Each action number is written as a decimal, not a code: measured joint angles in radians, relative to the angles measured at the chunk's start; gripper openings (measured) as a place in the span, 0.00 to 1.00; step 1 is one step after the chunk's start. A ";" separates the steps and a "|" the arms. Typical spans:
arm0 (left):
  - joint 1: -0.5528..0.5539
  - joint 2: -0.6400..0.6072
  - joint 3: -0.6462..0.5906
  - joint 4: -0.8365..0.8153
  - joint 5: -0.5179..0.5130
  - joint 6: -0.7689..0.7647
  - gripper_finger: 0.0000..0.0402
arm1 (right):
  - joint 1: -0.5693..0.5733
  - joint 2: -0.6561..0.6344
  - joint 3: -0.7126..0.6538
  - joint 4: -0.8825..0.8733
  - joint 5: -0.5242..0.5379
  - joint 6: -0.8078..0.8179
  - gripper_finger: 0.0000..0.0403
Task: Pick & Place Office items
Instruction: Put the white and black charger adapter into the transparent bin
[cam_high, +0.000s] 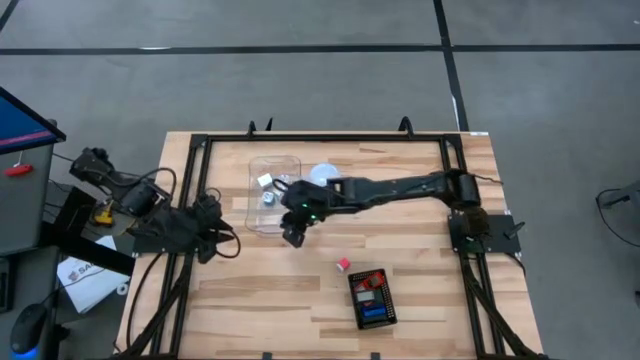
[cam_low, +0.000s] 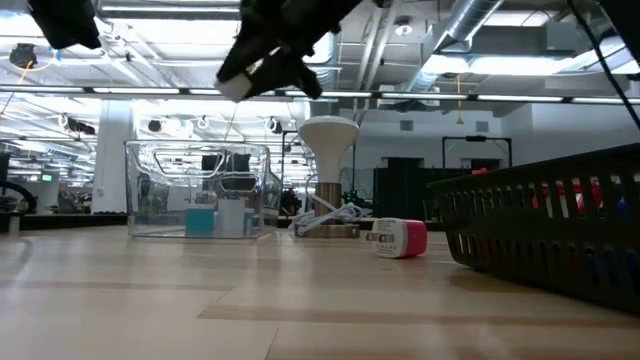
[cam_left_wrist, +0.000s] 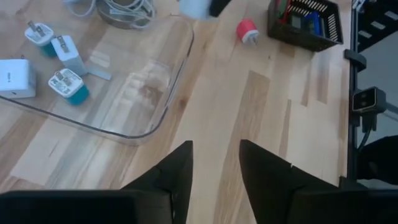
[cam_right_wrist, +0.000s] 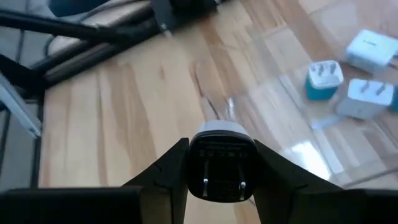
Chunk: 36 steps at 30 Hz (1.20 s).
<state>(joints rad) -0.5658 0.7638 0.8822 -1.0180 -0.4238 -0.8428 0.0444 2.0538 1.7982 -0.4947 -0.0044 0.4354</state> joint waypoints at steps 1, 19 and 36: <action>-0.005 0.009 0.000 0.000 -0.003 -0.001 0.31 | -0.004 0.023 0.031 -0.011 -0.005 -0.006 0.31; -0.006 0.065 0.001 -0.004 -0.017 -0.002 0.29 | -0.021 0.209 0.223 -0.201 0.157 -0.018 0.31; -0.006 0.066 0.001 -0.004 -0.018 -0.002 0.29 | -0.014 0.210 0.223 -0.238 0.350 -0.009 0.62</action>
<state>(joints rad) -0.5720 0.8295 0.8829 -1.0218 -0.4414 -0.8444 0.0307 2.2635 2.0209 -0.7326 0.3454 0.4263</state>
